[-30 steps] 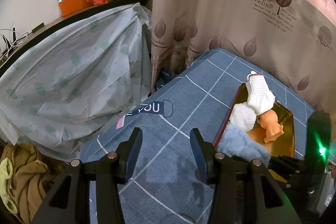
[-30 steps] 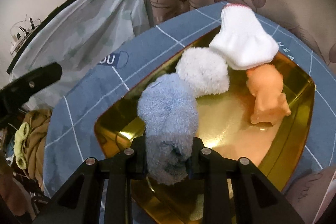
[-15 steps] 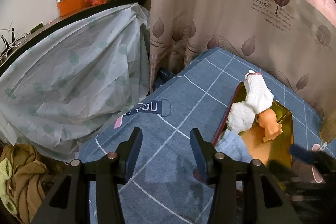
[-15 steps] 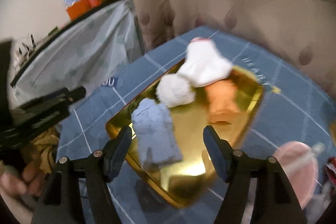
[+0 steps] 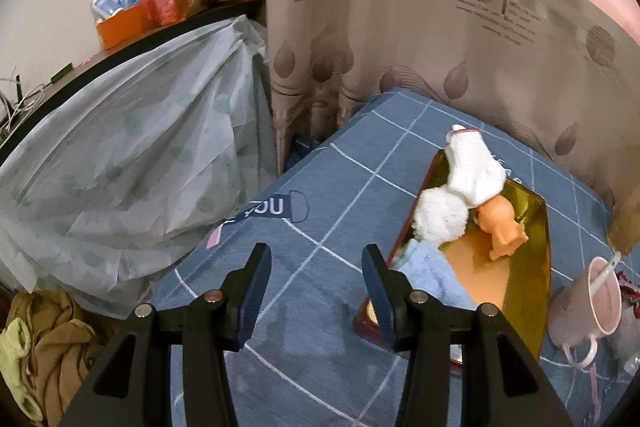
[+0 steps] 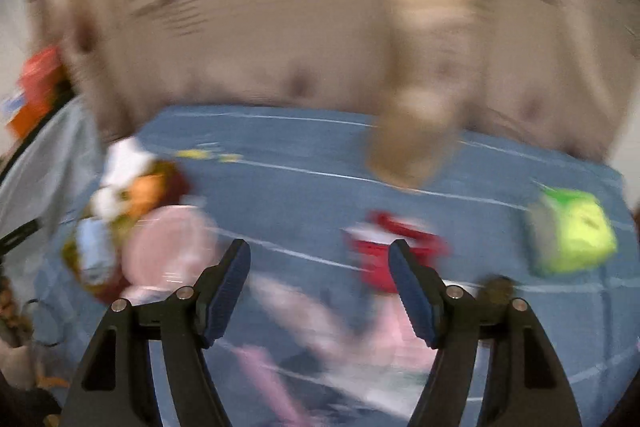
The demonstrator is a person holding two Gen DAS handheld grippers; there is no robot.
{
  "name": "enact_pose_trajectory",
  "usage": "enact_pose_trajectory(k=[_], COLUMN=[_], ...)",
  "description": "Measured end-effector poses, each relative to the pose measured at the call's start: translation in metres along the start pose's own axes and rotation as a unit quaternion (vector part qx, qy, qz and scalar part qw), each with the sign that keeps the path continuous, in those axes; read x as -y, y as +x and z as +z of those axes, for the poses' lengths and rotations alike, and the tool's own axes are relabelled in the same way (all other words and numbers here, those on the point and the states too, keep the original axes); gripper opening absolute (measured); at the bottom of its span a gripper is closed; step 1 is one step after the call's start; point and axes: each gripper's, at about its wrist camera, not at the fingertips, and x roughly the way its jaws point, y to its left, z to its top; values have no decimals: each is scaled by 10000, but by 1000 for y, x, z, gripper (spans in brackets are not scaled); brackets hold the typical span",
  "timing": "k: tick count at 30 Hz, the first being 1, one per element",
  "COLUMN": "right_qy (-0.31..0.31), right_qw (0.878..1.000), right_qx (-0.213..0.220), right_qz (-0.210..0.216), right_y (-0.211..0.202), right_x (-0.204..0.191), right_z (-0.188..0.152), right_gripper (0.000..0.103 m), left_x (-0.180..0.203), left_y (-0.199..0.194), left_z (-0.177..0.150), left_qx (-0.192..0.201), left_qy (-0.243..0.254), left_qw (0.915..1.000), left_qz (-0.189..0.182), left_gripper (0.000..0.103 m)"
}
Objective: Organize soft objects
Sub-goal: 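Move the right gripper to the brown checked cloth and grasp it, then grasp the pink wet-wipes pack with the left gripper while the right gripper holds the brown cloth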
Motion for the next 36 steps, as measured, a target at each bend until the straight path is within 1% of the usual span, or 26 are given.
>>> enact_pose_trajectory(k=[1, 4, 6, 8, 11, 14, 15, 20, 21, 22, 24, 25, 26, 27, 29, 31, 32, 33, 36], right_qy=[169, 524, 665, 815, 1020, 1057, 1060, 918, 901, 896, 925, 965, 1005, 1024, 988, 931, 884, 860, 849], right_qw=[9996, 9964, 9936, 9914, 9889, 9885, 9887, 9900, 9901, 9900, 9894, 9891, 9890, 9891, 9902, 9910, 9913, 9916, 9910], right_qx=[-30, -189, -341, -459, -609, -683, -693, -789, -804, -808, -841, -860, -840, -827, -717, -668, -626, -598, -518], right_qz=[-230, -636, -852, -919, -889, -837, -798, -729, -720, -730, -738, -710, -684, -663, -673, -698, -752, -758, -897], right_y=[0, 5, 12, 19, 30, 43, 44, 62, 66, 68, 76, 80, 83, 85, 85, 84, 83, 83, 78], right_x=[26, 78, 103, 122, 141, 148, 149, 147, 147, 148, 151, 153, 155, 157, 158, 158, 158, 158, 162], right_z=[-4, -16, -26, -35, -45, -49, -52, -54, -55, -55, -57, -58, -60, -61, -62, -63, -64, -65, -69], right_gripper=[69, 69, 69, 69, 68, 64, 63, 60, 58, 57, 56, 53, 51, 50, 48, 41, 41, 40, 39], left_x=[3, 14, 24, 36, 57, 87, 95, 150, 165, 174, 200, 210, 221, 237, 259, 285, 300, 311, 350], left_y=[-1, -5, -9, -14, -24, -36, -39, -60, -65, -68, -76, -79, -81, -86, -93, -101, -105, -108, -116], left_z=[-1, -2, -4, -5, -8, -10, -10, -12, -14, -15, -19, -22, -24, -27, -33, -40, -44, -47, -60], left_qx=[-3, -20, -55, -92, -157, -194, -194, -199, -196, -213, -257, -278, -308, -336, -391, -488, -569, -630, -818], left_qy=[35, 170, 281, 411, 622, 911, 989, 1514, 1654, 1735, 1976, 2064, 2162, 2315, 2511, 2734, 2850, 2932, 3247], left_qw=[10000, 9998, 9993, 9983, 9959, 9915, 9901, 9774, 9734, 9708, 9627, 9592, 9552, 9489, 9397, 9273, 9194, 9140, 8935], left_qz=[-18, -125, -258, -403, -633, -909, -978, -1465, -1576, -1645, -1829, -1911, -1997, -2118, -2287, -2509, -2652, -2734, -2993], left_gripper=[48, 48, 48, 48, 48, 50, 52, 54, 54, 54, 54, 54, 54, 54, 54, 54, 54, 55, 56])
